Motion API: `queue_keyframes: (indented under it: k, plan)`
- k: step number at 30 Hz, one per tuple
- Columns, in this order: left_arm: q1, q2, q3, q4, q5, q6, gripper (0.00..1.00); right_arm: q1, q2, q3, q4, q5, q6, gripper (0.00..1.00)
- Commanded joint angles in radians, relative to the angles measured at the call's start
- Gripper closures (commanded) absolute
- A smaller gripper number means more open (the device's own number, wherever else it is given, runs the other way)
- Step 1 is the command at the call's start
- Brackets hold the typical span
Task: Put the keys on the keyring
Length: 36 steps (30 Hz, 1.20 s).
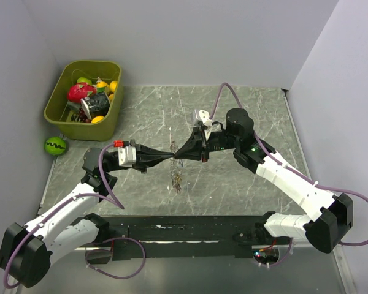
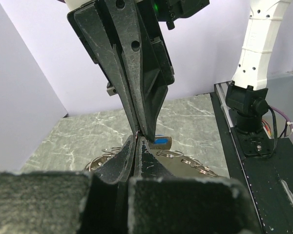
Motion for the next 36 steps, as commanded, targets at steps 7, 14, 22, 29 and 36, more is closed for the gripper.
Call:
queue_keyframes:
  k: [7,14,22,29,36]
  plan:
    - [-0.015,0.013,0.038,-0.024,0.033,0.039,0.99,0.016,0.01,0.024,0.038,0.025,-0.007,1.0]
    - [-0.019,0.018,0.057,-0.08,0.021,0.073,0.98,0.014,-0.008,0.025,0.01,0.037,-0.034,1.0]
    - [-0.019,-0.021,0.103,-0.253,-0.005,0.174,0.78,0.016,-0.005,0.062,-0.103,0.08,-0.096,1.0]
    - [-0.019,-0.001,0.265,-0.685,-0.057,0.375,0.53,0.016,0.011,0.128,-0.26,0.148,-0.202,1.0]
    - [-0.022,0.128,0.449,-0.997,-0.071,0.459,0.5,0.017,0.038,0.173,-0.352,0.207,-0.261,1.0]
